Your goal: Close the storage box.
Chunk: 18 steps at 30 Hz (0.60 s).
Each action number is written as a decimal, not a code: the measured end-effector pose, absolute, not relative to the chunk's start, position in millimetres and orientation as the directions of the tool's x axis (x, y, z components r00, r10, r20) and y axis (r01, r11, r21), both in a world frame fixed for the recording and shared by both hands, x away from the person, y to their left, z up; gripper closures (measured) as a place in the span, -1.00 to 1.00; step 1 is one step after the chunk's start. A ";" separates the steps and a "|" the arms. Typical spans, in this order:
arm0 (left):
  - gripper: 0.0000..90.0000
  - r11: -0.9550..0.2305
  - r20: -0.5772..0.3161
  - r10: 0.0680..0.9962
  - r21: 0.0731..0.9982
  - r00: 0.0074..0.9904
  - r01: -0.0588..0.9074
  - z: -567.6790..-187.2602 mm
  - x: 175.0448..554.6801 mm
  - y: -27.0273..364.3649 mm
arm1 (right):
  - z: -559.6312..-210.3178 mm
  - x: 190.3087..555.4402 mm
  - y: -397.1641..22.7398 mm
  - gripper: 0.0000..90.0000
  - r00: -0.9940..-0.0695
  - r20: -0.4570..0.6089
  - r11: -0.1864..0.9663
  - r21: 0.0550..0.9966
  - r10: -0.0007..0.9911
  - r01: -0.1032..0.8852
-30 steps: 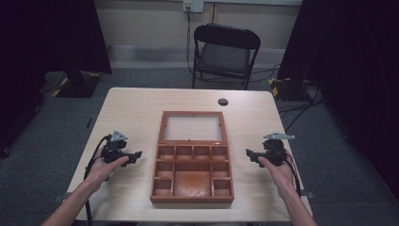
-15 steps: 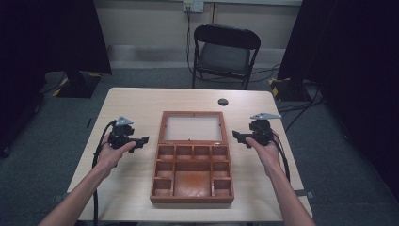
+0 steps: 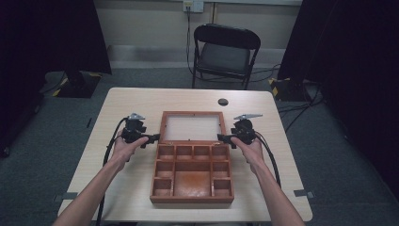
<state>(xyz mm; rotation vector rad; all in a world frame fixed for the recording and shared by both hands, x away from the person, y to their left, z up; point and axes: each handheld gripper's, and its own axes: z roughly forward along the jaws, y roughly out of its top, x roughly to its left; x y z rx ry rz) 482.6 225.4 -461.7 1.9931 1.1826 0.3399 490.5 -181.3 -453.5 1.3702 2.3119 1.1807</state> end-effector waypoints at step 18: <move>-0.47 -0.218 -0.225 0.828 0.714 0.513 0.665 -467.1 487.2 203.4 | -468.7 493.4 -171.0 -0.66 -0.532 0.303 0.203 0.691 0.790 0.694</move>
